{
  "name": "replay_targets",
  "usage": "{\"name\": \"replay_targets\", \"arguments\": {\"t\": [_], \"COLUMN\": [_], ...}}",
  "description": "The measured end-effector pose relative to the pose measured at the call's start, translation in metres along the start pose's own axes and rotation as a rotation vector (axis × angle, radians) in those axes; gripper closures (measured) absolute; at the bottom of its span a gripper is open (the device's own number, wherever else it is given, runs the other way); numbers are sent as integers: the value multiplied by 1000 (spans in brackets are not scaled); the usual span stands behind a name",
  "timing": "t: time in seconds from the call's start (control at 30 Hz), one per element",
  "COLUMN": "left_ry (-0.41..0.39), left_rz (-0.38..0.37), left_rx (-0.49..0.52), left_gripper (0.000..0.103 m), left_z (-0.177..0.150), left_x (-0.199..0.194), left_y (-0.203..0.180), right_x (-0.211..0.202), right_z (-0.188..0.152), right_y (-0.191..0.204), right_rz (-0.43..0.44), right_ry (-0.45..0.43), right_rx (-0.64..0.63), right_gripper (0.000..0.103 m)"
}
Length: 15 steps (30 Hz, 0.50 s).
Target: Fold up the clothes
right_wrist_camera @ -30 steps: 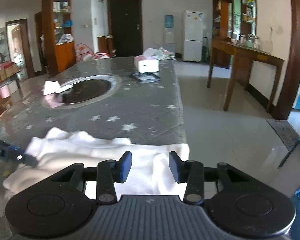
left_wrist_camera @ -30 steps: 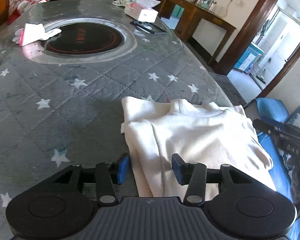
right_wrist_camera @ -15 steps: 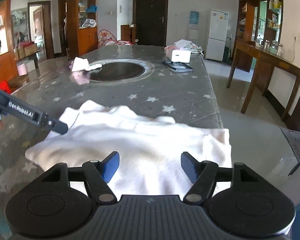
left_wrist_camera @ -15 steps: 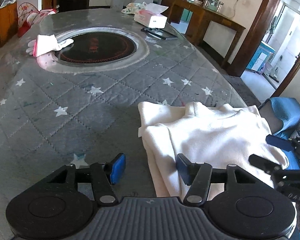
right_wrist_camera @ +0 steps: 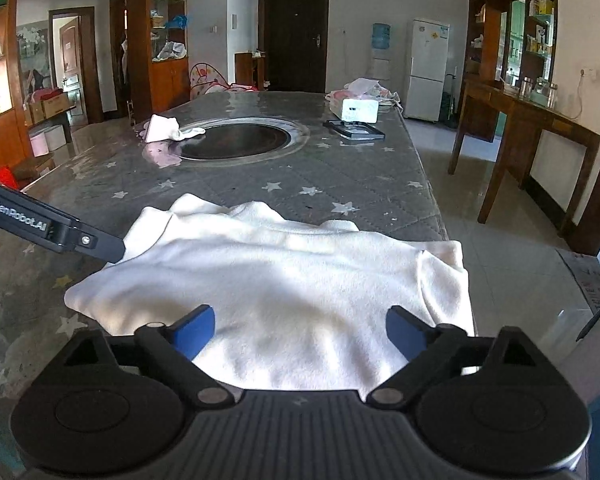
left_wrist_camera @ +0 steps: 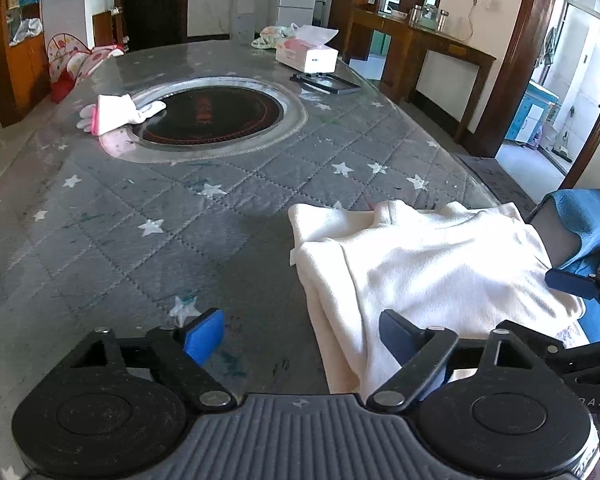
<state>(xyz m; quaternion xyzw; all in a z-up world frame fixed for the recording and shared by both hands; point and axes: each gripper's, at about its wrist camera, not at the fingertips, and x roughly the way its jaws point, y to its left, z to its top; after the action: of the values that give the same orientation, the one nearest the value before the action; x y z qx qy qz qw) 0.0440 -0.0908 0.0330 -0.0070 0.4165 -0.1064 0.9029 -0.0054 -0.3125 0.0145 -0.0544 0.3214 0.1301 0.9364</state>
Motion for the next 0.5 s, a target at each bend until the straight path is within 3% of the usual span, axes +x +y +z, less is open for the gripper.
{"name": "replay_targets", "arguments": {"t": [0.2,0.5], "left_ry": [-40,-73], "left_rz": [23,31], "left_rx": [-4,8], "left_gripper": [1,0], "left_z": [-8,-20], "left_x": [-17,-36], "left_y": [1,0], "right_x": [-7,-18], "right_z": [-3,-12], "right_y": [4,15], "right_rz": [-13,-14], "right_ry": [-12,-5], "right_rx": [8,14], "right_gripper": [0,0]}}
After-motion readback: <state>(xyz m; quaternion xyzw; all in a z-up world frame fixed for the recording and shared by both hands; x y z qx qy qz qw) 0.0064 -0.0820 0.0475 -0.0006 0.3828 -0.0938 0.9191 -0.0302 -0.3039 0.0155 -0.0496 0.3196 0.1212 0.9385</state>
